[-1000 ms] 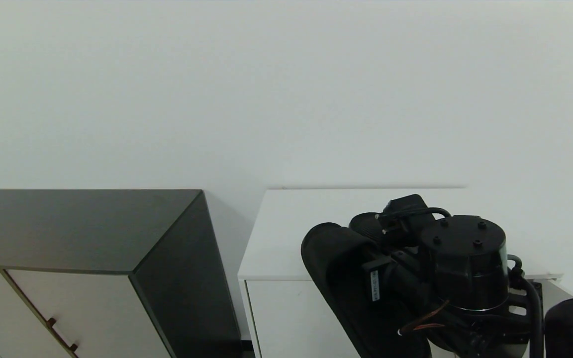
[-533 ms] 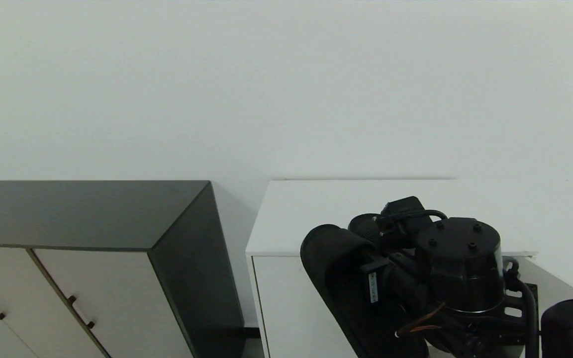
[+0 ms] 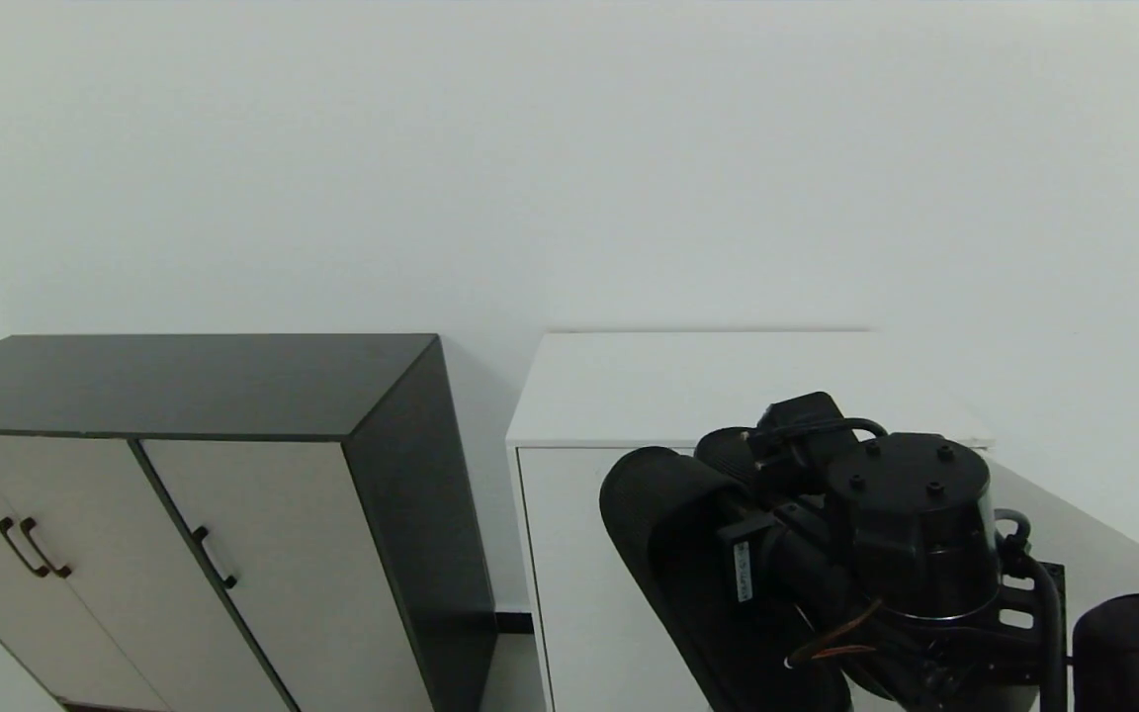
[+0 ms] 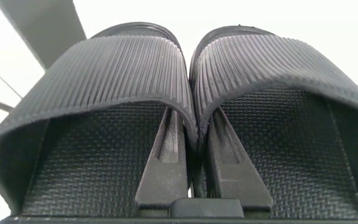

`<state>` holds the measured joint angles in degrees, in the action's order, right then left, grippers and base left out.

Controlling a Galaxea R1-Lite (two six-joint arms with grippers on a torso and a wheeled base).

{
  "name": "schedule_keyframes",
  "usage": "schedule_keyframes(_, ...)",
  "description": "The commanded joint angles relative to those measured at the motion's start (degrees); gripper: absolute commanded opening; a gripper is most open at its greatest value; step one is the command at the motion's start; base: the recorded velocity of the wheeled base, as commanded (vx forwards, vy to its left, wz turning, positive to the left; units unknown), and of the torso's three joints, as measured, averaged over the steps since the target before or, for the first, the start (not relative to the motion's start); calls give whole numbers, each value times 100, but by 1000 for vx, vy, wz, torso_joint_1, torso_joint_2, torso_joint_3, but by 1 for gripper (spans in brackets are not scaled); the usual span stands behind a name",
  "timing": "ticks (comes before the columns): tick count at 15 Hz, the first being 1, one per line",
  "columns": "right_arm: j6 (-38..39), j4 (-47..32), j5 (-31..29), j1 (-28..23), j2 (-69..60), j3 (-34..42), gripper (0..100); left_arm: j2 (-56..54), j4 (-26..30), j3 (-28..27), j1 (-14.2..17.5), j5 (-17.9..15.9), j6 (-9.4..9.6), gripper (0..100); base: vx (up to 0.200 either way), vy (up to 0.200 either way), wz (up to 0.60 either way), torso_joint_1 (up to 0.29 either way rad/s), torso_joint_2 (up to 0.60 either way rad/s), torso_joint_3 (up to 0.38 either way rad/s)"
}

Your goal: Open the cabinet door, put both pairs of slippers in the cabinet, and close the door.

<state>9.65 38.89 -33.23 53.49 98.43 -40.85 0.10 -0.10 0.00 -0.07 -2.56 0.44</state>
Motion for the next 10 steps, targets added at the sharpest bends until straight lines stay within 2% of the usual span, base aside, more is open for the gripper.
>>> schedule_keyframes(1,-7,-4,1,3,19,-2,0,-1,1,0,-1,1,0,0,-200,0,0,7,2,2)
schedule_keyframes(2,1,-4,-8,3,19,7,0,-1,1,0,-1,1,0,0,-200,0,0,7,2,2)
schedule_keyframes(10,-7,75,-17,3,45,60,0,-1,1,0,-1,1,-9,0,0,0,0,0,0,0)
